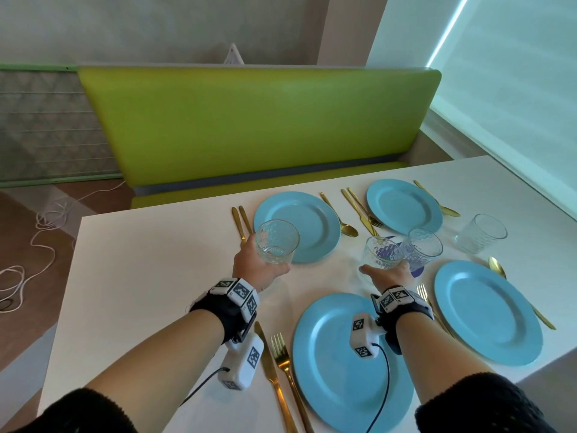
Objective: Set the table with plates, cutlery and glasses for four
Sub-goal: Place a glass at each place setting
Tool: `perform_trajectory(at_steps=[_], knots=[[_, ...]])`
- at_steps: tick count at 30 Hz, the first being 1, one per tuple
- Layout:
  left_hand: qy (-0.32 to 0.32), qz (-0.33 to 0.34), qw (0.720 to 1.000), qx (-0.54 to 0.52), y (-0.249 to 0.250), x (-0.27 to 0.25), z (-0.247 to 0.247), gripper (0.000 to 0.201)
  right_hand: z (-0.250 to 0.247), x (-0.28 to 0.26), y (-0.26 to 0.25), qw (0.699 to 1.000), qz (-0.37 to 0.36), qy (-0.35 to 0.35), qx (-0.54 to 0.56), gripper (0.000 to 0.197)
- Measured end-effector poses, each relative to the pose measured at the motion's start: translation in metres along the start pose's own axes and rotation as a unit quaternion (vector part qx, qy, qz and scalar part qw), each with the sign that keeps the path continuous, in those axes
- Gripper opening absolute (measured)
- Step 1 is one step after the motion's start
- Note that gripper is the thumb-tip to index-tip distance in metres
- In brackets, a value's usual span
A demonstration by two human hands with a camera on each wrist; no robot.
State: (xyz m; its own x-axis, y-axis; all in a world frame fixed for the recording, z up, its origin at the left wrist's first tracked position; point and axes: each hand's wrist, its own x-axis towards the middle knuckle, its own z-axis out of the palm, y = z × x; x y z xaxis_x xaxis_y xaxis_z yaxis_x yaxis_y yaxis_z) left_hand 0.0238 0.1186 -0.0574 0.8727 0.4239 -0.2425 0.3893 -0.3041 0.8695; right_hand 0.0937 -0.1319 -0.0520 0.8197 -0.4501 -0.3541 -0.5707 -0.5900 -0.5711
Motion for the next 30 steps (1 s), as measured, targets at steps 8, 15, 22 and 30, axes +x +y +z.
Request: perform_trajectory(at_steps=[8, 15, 22, 30], knots=[[0.001, 0.001, 1.000, 0.005, 0.000, -0.001, 0.002, 0.090, 0.006, 0.004, 0.003, 1.000, 0.002, 0.006, 0.015, 0.095], [0.001, 0.001, 1.000, 0.000, 0.000, -0.004, 0.002, 0.089, 0.009, 0.010, 0.007, 1.000, 0.013, 0.004, 0.023, 0.094], [0.000, 0.001, 1.000, 0.006, 0.001, -0.010, -0.003, 0.086, 0.013, 0.014, 0.008, 1.000, 0.020, 0.006, 0.023, 0.103], [0.003, 0.003, 1.000, 0.013, 0.001, -0.017, -0.008, 0.083, 0.013, 0.019, 0.007, 1.000, 0.024, -0.006, 0.014, 0.109]])
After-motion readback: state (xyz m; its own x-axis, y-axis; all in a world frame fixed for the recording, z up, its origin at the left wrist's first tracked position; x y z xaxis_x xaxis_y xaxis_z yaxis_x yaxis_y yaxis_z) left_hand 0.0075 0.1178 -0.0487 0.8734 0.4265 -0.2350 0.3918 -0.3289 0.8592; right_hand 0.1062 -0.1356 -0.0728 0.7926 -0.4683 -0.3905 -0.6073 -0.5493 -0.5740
